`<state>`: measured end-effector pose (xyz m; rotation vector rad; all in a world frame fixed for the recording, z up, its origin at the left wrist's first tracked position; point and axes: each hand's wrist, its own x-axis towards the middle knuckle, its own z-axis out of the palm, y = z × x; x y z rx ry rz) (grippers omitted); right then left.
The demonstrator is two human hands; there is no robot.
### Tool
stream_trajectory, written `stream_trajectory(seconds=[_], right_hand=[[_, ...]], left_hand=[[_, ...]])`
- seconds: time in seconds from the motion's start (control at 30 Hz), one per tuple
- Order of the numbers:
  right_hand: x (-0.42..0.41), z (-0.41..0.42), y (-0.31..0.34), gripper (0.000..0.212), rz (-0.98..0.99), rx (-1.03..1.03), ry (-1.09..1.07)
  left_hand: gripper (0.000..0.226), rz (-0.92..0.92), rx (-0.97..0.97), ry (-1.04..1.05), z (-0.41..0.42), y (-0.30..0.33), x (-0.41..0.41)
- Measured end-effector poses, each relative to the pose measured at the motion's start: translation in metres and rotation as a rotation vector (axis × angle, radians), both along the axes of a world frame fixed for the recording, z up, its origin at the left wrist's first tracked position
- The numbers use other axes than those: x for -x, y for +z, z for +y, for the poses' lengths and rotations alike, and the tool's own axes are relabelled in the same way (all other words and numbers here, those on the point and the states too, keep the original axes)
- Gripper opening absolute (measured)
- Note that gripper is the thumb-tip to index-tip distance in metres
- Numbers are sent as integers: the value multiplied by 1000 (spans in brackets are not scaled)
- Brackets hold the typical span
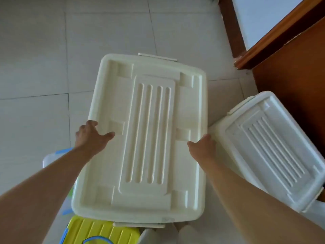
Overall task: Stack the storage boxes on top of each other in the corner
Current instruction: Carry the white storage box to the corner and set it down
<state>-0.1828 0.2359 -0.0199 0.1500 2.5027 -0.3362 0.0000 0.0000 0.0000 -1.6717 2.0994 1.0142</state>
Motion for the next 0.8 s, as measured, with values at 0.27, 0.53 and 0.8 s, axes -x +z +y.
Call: stream_trajectory(seconds=[0.27, 0.53, 0.8], right_hand=[[15, 7, -57, 76, -16, -58, -108], [23, -2, -87, 95, 42, -46, -237], [31, -3, -94, 89, 84, -41, -282]], left_hand=[[85, -125, 90, 45, -13, -59, -1], [88, -82, 66, 153, -28, -92, -1], [84, -68, 116, 237, -36, -105, 2]])
